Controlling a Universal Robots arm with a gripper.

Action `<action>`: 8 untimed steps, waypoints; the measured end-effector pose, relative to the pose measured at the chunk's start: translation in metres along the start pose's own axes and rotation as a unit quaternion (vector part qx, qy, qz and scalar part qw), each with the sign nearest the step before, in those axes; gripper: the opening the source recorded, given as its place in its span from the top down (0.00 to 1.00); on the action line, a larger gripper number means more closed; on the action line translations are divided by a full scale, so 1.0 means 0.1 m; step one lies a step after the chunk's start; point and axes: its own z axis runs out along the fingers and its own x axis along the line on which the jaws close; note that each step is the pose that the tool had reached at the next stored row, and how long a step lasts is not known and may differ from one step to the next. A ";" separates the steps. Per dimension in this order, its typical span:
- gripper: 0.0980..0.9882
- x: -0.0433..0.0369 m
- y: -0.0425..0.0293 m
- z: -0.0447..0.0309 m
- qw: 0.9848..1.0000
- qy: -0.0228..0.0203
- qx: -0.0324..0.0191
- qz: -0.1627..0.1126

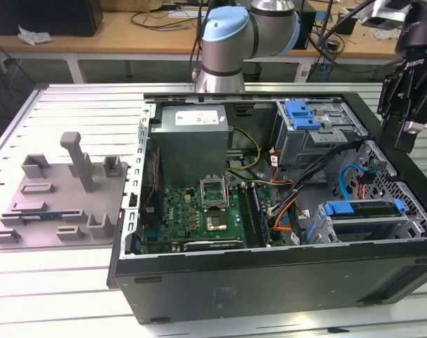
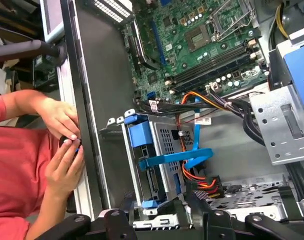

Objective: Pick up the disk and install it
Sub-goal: 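Insert the first disk wire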

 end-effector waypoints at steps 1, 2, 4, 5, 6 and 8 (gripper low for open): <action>0.49 -0.019 0.002 0.012 1.000 0.002 0.001 0.000; 0.56 -0.029 0.003 0.019 1.000 0.003 0.001 0.000; 0.64 -0.055 0.006 0.033 1.000 0.005 0.002 0.001; 0.64 -0.068 0.008 0.037 1.000 0.007 0.002 0.001; 0.71 -0.088 0.012 0.039 1.000 0.008 0.002 0.001; 0.71 -0.168 0.037 0.013 1.000 0.009 0.003 0.002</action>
